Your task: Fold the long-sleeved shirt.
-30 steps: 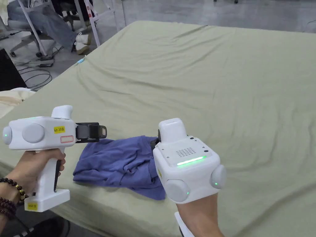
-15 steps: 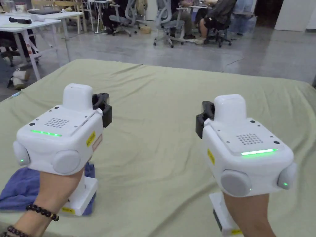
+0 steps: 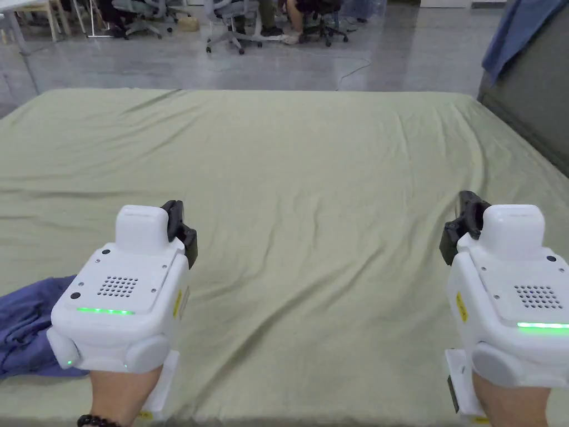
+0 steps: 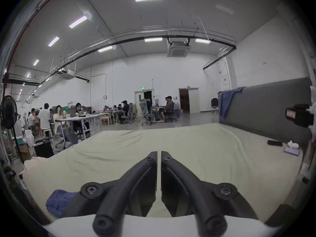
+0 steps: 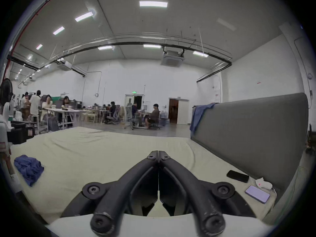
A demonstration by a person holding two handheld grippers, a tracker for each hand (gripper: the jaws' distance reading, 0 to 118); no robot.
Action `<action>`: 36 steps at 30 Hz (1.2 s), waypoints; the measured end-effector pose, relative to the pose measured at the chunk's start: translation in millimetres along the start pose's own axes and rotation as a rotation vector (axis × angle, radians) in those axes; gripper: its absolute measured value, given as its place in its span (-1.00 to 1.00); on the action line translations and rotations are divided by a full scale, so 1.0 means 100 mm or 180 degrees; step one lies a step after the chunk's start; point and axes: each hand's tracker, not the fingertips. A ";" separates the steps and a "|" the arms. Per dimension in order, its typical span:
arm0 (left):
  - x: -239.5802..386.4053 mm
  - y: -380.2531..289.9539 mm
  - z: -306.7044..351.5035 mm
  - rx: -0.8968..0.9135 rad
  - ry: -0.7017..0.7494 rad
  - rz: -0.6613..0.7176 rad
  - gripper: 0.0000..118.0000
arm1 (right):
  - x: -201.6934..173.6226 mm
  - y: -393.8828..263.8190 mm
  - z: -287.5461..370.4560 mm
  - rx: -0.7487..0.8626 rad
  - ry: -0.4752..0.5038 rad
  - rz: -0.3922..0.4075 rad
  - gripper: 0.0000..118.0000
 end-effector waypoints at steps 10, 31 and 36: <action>0.02 -0.20 -0.13 -0.0158 -0.0043 -0.0259 -0.97 | -0.03 -0.24 -0.20 -0.0267 0.0002 0.0120 -1.00; -0.08 -0.23 -0.09 -0.0036 -0.0051 -0.0003 1.00 | 0.05 -0.32 -0.23 -0.0313 -0.0036 0.0130 1.00; -0.06 -0.24 -0.08 -0.0060 -0.0057 -0.0062 1.00 | 0.08 -0.33 -0.26 -0.0350 -0.0009 0.0066 1.00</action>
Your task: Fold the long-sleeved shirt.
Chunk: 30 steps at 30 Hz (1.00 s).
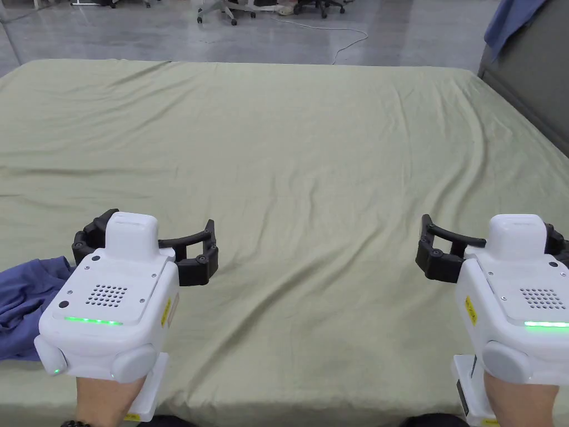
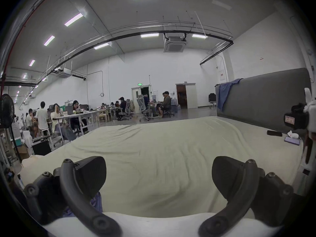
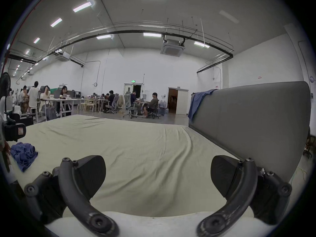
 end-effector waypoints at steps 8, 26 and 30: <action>0.01 0.03 0.01 -0.0015 -0.0053 0.0016 1.00 | 0.03 0.02 0.07 0.0064 -0.0006 0.0008 1.00; -0.03 0.01 0.01 0.0087 0.0068 -0.0020 1.00 | 0.01 0.02 0.13 0.0052 0.0035 0.0027 1.00; -0.01 0.00 0.00 0.0067 0.0064 -0.0048 1.00 | 0.07 0.04 0.14 0.0054 -0.0006 -0.0100 1.00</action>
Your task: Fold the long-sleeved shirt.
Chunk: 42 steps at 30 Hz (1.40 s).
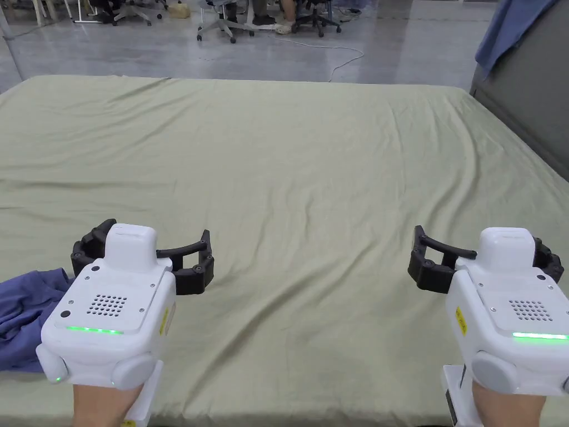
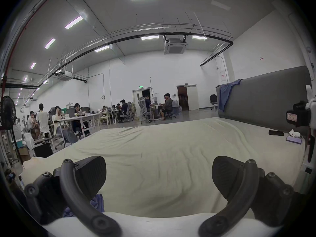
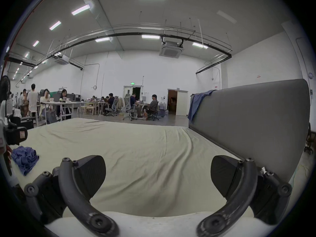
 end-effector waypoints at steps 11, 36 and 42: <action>0.03 -0.01 0.00 -0.0009 -0.0033 -0.0010 1.00 | 0.00 -0.02 -0.01 -0.0078 -0.0041 0.0053 1.00; 0.01 -0.01 -0.02 -0.0036 0.0016 0.0009 1.00 | -0.05 -0.02 -0.03 -0.0099 -0.0004 0.0097 1.00; 0.03 -0.01 -0.02 -0.0012 0.0008 -0.0024 1.00 | -0.06 -0.02 -0.03 -0.0093 0.0010 0.0104 1.00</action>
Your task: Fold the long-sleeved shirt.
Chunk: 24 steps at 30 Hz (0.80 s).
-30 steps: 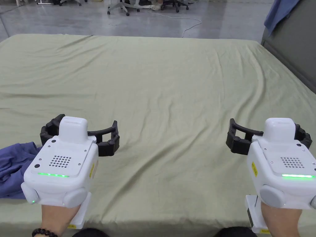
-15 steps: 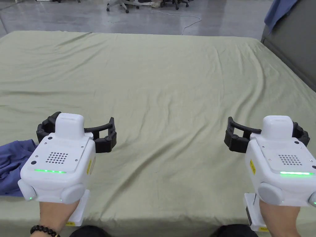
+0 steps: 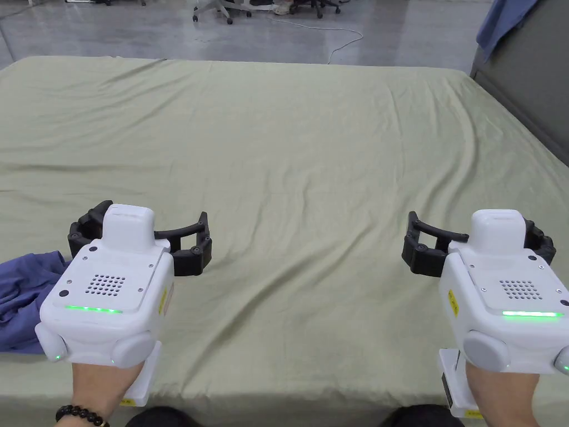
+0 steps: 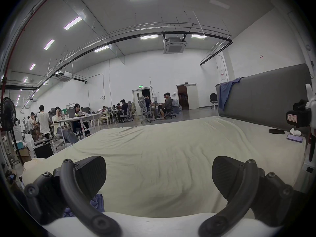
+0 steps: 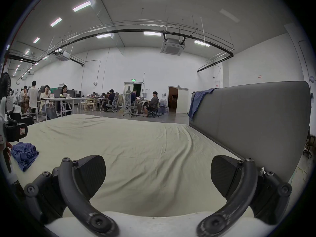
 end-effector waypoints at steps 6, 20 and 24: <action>0.00 0.01 0.00 -0.0009 0.0005 -0.0002 1.00 | 0.00 0.00 0.00 0.0002 0.0011 -0.0012 1.00; 0.01 0.00 0.00 -0.0009 -0.0015 -0.0008 1.00 | -0.02 0.00 0.00 -0.0006 0.0015 -0.0015 1.00; 0.01 0.01 0.00 -0.0010 -0.0009 0.0002 1.00 | -0.02 0.01 0.01 -0.0006 0.0017 -0.0010 1.00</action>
